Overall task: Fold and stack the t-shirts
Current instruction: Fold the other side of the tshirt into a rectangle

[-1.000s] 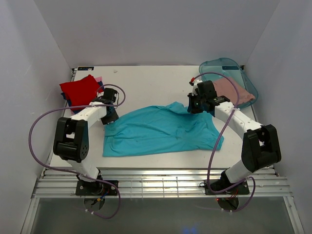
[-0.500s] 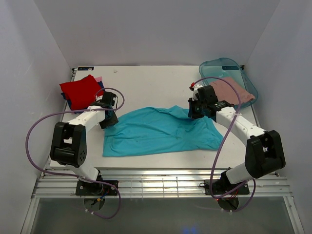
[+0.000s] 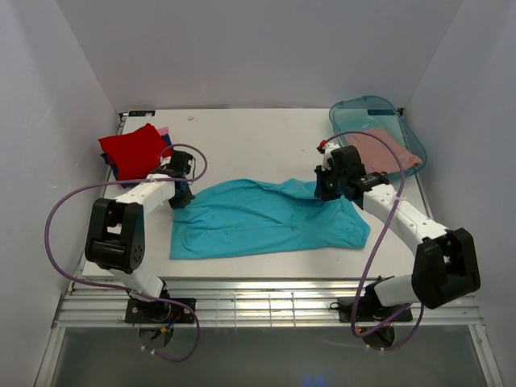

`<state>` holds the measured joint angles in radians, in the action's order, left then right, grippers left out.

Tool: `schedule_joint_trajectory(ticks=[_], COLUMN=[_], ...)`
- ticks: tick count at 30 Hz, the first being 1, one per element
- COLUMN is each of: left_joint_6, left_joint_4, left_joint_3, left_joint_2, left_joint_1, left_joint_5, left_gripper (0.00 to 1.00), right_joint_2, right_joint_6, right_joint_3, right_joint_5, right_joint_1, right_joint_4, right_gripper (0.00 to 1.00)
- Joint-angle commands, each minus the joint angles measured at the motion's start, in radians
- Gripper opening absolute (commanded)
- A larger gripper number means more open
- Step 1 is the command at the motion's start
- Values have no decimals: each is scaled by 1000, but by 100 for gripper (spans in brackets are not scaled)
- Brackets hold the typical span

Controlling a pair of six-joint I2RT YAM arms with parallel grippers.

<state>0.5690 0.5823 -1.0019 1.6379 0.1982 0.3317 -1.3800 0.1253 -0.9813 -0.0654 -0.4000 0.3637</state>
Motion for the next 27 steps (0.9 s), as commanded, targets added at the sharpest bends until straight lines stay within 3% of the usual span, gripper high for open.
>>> schedule_joint_trajectory(ticks=[1, 6, 14, 20, 27], left_joint_6=[-14, 5, 51, 77, 37], left_joint_4=[-32, -50, -82, 20, 86], left_joint_3=[-50, -34, 212, 333, 247], left_joint_2=[-3, -127, -573, -583, -468], left_joint_1=[-6, -5, 18, 38, 52], left_joint_5=[7, 15, -71, -181, -155], left_gripper=[0, 0, 0, 0, 4], right_joint_2=[47, 68, 78, 131, 245], right_joint_6=[0, -6, 26, 66, 74], right_joint_3=[27, 43, 84, 37, 47], right_joint_5=[18, 33, 16, 160, 271], right_joint_1=[-3, -3, -8, -33, -34], right_joint_4=[15, 32, 26, 161, 273], right_gripper=[8, 8, 8, 8, 8])
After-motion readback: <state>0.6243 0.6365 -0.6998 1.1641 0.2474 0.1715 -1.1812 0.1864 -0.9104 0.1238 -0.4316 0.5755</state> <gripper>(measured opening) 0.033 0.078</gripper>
